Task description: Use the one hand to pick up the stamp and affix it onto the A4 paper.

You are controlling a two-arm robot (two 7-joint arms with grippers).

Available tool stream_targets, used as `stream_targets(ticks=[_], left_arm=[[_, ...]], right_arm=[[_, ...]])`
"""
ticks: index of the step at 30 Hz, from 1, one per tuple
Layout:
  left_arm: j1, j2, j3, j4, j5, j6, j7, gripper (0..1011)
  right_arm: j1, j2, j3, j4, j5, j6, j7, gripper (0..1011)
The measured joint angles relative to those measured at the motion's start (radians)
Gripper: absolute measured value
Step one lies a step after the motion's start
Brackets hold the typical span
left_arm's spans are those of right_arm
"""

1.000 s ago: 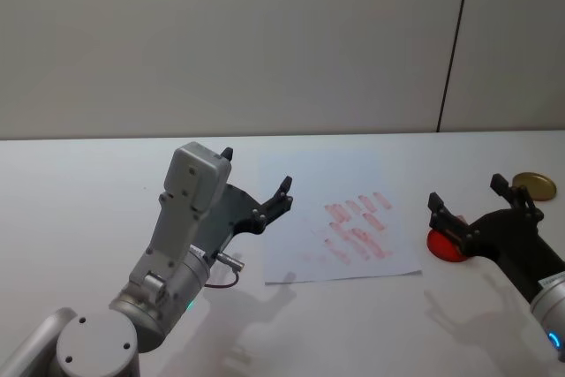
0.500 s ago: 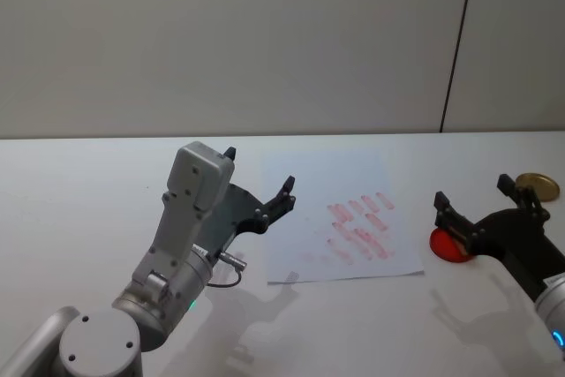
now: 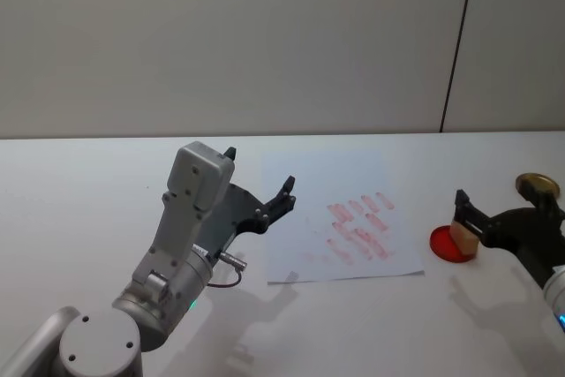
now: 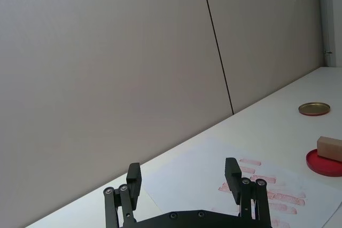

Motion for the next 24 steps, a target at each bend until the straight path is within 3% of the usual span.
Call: stream_targets(ticks=[13,24], left_arm=[[0.000,0.000,0.000,0.000,0.000,0.000,0.000,993],[0.000,0.000,0.000,0.000,0.000,0.000,0.000,993]], right_arm=[[0.091,-0.033,0.015,0.094,0.019,0.130,-0.016,1001],[0.156,-0.058,0.013,0.179,0.002,0.193,0.007,1001]])
